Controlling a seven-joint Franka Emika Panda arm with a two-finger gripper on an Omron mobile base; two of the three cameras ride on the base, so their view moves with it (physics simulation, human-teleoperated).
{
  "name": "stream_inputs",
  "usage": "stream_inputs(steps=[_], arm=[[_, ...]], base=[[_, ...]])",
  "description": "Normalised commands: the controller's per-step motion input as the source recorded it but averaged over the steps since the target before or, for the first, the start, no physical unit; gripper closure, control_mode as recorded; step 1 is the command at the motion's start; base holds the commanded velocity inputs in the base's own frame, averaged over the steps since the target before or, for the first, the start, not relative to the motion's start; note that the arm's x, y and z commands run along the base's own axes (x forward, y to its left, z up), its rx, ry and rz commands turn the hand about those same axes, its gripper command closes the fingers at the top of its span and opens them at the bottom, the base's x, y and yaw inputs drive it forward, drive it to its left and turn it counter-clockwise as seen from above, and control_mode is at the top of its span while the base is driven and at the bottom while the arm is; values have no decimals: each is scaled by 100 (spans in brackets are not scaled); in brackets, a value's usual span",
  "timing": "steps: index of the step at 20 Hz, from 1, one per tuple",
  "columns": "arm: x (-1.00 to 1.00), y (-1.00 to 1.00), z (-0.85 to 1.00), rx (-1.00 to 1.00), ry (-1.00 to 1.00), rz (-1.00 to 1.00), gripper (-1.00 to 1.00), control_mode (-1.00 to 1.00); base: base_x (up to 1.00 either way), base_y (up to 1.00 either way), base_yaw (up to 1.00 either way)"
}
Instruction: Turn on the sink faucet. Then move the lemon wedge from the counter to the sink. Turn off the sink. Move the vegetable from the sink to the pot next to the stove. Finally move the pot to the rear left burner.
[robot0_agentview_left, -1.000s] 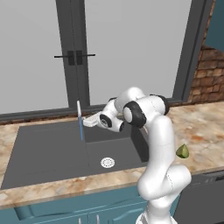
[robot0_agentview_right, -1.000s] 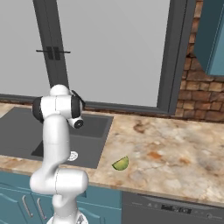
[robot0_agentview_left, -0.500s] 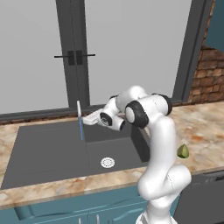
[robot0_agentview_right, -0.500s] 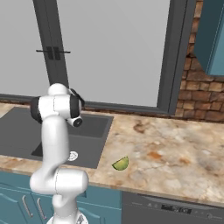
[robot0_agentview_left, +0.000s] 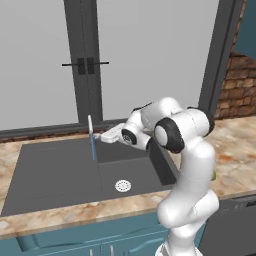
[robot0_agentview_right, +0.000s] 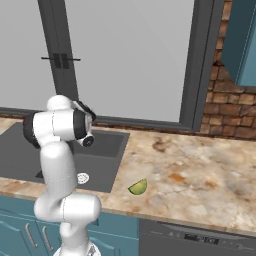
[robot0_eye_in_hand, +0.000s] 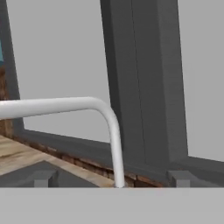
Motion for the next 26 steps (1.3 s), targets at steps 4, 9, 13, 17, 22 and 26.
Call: stream_inputs(steps=[4, 9, 13, 17, 22, 26], arm=[[-66, -38, 62, 1, 0, -1, -100, -100], [-59, -30, 86, 3, 2, -8, -100, -100], [-53, -33, 98, -1, 18, -8, -100, -100], [-51, -27, 97, -9, 28, -8, -100, -100], [-46, -35, 81, -10, 35, -7, -100, -100], [-26, -54, 19, -10, 38, 0, -100, -100]], base=[[0, 0, 0], [0, 0, 0], [0, 0, 0], [0, 0, 0], [0, 0, 0], [0, 0, 0]])
